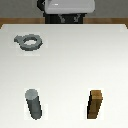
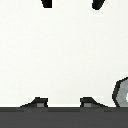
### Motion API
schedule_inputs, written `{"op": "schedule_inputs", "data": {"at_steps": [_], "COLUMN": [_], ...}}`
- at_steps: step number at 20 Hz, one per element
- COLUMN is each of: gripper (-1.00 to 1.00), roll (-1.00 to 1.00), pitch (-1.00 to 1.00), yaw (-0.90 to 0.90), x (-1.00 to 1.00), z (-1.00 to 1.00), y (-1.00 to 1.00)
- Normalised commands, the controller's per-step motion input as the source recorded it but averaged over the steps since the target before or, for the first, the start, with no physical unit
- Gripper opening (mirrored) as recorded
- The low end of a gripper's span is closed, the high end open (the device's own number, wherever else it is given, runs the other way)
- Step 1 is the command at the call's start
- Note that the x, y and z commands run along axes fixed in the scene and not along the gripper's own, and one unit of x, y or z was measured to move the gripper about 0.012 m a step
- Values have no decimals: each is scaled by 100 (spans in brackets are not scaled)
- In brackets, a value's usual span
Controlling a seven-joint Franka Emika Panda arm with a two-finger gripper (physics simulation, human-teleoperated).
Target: Put the loop with the handle onto the peg.
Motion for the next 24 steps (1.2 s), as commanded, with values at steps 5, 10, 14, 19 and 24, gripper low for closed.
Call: {"op": "schedule_inputs", "data": {"at_steps": [5,10,14,19,24], "gripper": [100,100,100,100,100], "roll": [0,0,0,0,0], "pitch": [0,0,0,0,0], "yaw": [0,0,0,0,0], "x": [0,0,0,0,0], "z": [0,0,0,0,0], "y": [0,-20,-100,-100,-100]}}
